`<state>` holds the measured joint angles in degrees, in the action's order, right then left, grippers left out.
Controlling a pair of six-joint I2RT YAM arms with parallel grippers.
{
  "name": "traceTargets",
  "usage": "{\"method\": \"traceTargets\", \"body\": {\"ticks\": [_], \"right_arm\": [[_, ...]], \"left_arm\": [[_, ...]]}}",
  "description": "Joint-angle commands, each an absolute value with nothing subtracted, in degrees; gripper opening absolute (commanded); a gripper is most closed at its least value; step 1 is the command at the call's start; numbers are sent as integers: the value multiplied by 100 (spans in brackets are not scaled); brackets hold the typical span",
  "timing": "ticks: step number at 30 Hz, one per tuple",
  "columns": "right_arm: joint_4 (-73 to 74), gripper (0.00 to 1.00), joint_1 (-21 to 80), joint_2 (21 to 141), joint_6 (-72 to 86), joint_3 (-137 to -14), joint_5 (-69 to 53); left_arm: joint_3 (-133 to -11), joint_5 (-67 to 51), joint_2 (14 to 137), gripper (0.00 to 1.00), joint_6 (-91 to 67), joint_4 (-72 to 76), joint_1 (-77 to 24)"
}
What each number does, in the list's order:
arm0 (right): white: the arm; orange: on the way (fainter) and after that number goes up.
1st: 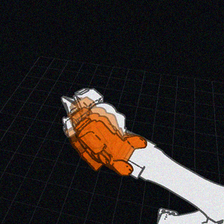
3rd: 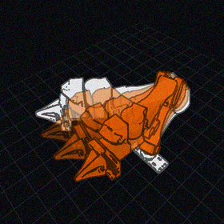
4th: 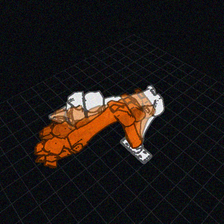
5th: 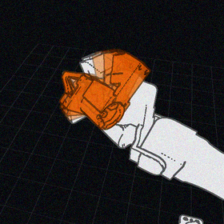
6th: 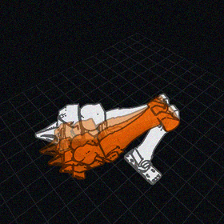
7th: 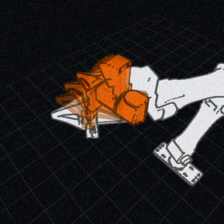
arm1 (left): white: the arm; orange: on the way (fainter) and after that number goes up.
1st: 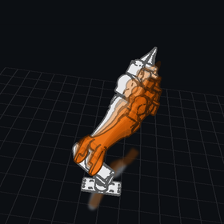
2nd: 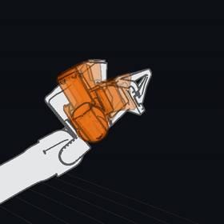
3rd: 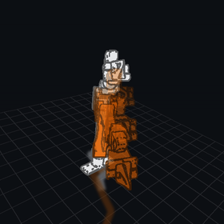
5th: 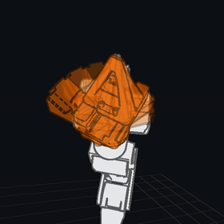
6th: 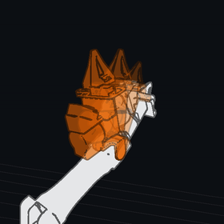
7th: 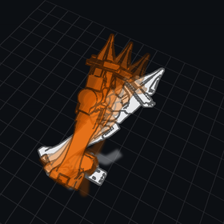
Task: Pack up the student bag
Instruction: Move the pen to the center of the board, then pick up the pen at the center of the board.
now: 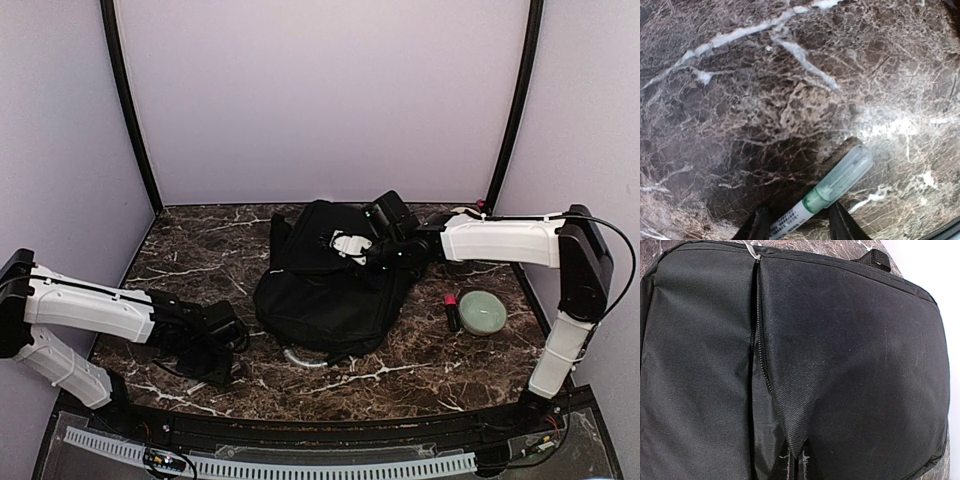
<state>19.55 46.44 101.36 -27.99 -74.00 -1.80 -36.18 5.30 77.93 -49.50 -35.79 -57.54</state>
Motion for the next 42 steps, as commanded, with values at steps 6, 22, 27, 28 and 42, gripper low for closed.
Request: {"method": "traceTargets", "body": {"ticks": [6, 22, 27, 28, 42], "right_arm": [[1994, 0, 4779, 10205, -2756, -7401, -572], [1977, 0, 4777, 10182, -2752, -7367, -521], [1975, 0, 4781, 10270, -2768, -7364, -497], [1977, 0, 4781, 10296, -2769, -7365, -507], [1990, 0, 4773, 10467, -2769, -7374, -573]], "left_arm": [[-4054, 215, 9264, 36, -5021, -3810, -5969], [-5100, 131, 9959, 36, -5180, -3893, -5996], [-4451, 3, 9095, 38, -5718, -3830, -6217], [-4323, -37, 8939, 38, -5857, -3809, -6293], [-3930, -284, 8613, 26, -6409, -4270, -6829]]}}
